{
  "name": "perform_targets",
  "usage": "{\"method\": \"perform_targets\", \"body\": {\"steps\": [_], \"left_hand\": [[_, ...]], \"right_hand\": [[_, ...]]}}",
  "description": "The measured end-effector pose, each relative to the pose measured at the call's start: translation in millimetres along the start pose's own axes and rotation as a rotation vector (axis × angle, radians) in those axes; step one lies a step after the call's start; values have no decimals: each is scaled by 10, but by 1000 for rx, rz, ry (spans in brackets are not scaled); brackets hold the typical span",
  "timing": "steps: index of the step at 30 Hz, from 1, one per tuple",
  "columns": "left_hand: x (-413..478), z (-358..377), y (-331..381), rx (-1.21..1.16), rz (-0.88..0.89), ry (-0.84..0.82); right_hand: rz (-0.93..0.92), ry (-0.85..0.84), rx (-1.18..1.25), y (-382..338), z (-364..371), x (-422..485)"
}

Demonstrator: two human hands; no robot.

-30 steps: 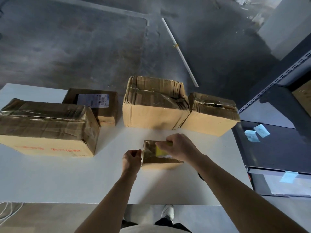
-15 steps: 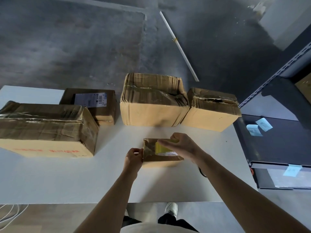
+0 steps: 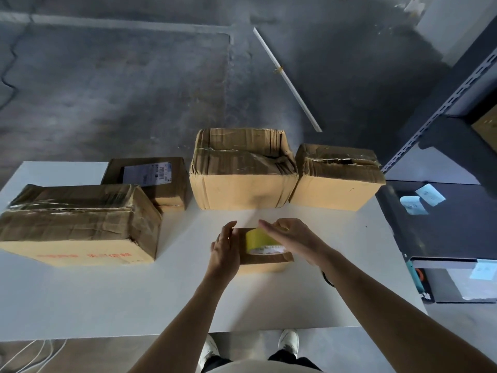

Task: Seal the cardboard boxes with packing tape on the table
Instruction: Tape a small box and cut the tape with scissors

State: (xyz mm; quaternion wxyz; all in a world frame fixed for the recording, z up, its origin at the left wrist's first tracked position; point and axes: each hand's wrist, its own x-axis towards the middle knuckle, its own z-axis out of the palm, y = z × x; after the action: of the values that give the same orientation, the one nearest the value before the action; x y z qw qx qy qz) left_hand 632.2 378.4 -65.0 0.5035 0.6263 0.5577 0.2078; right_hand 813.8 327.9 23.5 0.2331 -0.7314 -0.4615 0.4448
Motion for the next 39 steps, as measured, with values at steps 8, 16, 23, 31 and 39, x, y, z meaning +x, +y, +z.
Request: {"method": "perform_targets", "body": {"steps": [8,16,23,31,39], "left_hand": [[4,22,65,181,143,85],[68,44,-19,225,150,107],[33,43,46,103,138,128],[27,36,49,114,134,115],[-9,12,102,136,130,93]], "right_hand": [[-195,70,154,64,21,-74],[-270,47,112,-115,-122,31],[-273,13,-12,90,-570,-31],[-252,74,-342,341,-796,-59],[-254,130,-555,362,-779,-55]]}}
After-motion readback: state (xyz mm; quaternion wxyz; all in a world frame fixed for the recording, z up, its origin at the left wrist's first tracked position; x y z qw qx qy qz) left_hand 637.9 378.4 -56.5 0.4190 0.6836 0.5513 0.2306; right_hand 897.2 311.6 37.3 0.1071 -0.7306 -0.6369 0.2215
